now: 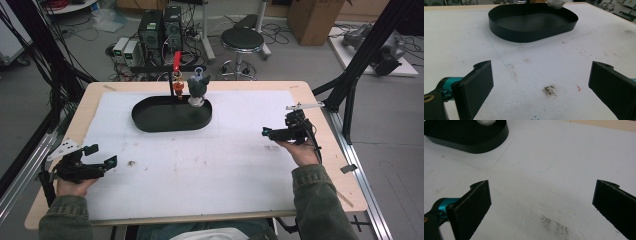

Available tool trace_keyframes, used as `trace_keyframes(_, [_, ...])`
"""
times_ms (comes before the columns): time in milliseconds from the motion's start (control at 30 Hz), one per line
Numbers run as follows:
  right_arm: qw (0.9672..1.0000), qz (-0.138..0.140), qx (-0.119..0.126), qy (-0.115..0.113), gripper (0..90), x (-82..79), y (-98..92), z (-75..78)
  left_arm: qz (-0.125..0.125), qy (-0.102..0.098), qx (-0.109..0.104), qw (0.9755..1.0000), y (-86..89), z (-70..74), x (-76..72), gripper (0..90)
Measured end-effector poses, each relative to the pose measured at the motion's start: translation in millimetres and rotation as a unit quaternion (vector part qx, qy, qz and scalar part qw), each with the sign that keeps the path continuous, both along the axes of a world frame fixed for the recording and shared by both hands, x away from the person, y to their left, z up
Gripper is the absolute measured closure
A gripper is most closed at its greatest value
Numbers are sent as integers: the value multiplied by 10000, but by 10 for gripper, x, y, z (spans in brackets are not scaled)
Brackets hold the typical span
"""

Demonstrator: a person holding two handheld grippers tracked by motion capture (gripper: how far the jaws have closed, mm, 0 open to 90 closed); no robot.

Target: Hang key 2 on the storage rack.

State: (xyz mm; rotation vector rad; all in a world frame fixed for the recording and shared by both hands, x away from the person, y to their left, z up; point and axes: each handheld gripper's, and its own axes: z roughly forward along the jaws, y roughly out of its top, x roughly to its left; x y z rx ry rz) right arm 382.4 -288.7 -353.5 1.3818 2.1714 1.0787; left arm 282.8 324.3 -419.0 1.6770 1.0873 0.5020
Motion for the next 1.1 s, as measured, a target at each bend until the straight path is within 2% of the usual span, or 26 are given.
trace_keyframes(133, [10000, -87, 12, 37, 8, -50, -85, -89, 2, -1, 1, 10000, 1, 0, -1, 61])
trace_keyframes(233, [9999, -123, 75, -86, 8, -101, -154, -121, 0, 3, 2, 10000, 3, -1, -1, 61])
trace_keyframes(500, [9994, -217, 201, -196, 8, -254, -328, -246, 20, 13, -3, 10000, 12, -8, -8, 61])
trace_keyframes(633, [9989, -188, 241, -363, 7, -334, -386, -335, 1, 36, 24, 10000, 8, -12, -5, 61])
trace_keyframes(667, [9981, -192, 250, -524, 7, -365, -420, -395, -11, 40, 31, 10000, 6, -14, -4, 61])
trace_keyframes(733, [9980, -222, 280, -525, 7, -377, -426, -410, -12, 55, 27, 10000, -2, -17, -3, 61])
trace_keyframes(767, [9972, -215, 308, -648, 7, -395, -455, -449, -20, 59, 41, 10000, -3, -18, -2, 61])
trace_keyframes(867, [9965, -241, 369, -706, 7, -423, -473, -478, -22, 63, 40, 10000, -3, -20, 0, 61])
trace_keyframes(933, [9956, -256, 350, -825, 7, -448, -490, -508, -29, 66, 46, 10000, 0, -22, 3, 61])
trace_keyframes(1000, [9944, -352, 359, -933, 7, -482, -502, -541, -41, 73, 46, 10000, -1, -24, 6, 61])
trace_keyframes(1100, [9920, -474, 534, -1042, 7, -523, -532, -611, -73, 84, 75, 9999, -11, -29, 11, 61])
